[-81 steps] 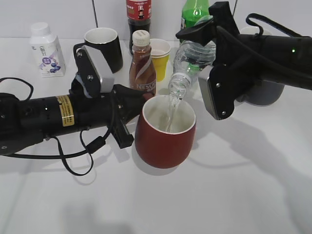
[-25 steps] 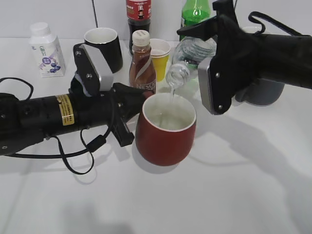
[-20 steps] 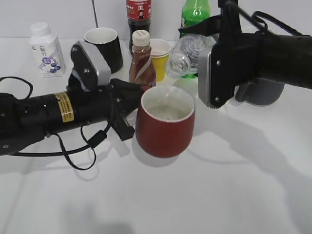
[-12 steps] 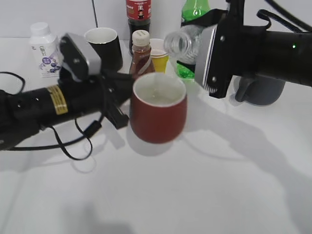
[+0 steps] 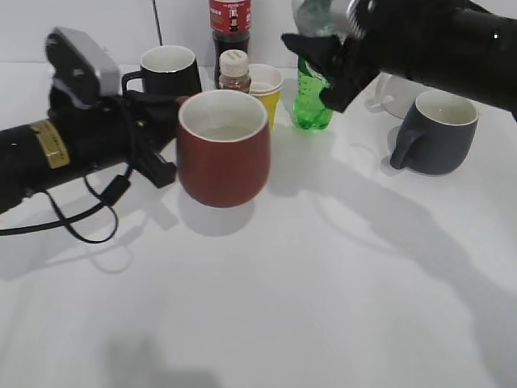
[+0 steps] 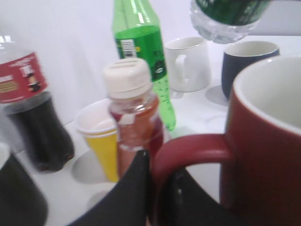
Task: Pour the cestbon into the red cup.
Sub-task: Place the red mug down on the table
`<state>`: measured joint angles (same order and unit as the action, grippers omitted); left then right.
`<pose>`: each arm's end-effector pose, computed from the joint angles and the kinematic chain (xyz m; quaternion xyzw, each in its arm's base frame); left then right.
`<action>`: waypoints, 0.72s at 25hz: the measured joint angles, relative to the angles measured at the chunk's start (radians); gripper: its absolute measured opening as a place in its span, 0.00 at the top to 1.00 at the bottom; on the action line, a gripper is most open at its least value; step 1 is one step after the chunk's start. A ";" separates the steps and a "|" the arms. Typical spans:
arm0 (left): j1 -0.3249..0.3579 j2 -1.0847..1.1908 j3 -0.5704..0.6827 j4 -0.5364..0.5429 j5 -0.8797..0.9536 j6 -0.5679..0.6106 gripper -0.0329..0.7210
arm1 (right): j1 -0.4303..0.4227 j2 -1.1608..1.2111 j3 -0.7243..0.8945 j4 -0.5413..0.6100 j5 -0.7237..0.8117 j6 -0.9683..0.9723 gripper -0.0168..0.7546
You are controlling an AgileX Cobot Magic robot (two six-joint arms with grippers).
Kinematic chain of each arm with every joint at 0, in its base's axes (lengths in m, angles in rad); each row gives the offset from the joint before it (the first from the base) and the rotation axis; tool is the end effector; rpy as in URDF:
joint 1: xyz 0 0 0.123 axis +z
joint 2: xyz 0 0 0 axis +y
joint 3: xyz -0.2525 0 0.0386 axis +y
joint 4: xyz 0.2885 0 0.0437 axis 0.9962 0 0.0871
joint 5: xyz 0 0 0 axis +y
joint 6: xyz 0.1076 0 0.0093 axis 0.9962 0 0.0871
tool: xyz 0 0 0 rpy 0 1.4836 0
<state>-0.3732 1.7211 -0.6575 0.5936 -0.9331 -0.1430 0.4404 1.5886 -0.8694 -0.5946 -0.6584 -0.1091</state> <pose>0.3081 -0.1727 0.1228 0.3657 0.6530 -0.2165 0.6269 0.3372 0.1998 0.2112 -0.4602 0.5634 0.0726 0.6823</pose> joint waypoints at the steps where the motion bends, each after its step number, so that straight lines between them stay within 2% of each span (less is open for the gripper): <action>1: 0.010 -0.012 0.009 -0.002 0.000 0.000 0.90 | 0.000 0.000 -0.001 0.025 0.013 0.043 0.34; 5: 0.062 -0.043 0.056 -0.038 -0.001 0.000 0.90 | 0.000 0.000 -0.002 0.125 0.107 0.196 0.34; 10: 0.125 -0.049 0.088 -0.070 0.013 0.000 0.90 | 0.000 0.000 0.007 0.243 0.160 0.277 0.34; 14: 0.132 -0.051 0.099 -0.172 0.053 0.051 0.90 | 0.000 0.000 0.034 0.345 0.169 0.283 0.34; 18: 0.133 -0.029 0.101 -0.302 0.043 0.160 0.90 | 0.000 0.016 0.041 0.373 0.170 0.285 0.34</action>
<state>-0.2402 1.6924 -0.5561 0.2917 -0.8900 0.0171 0.4404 1.6043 -0.8288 -0.2213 -0.4884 0.1761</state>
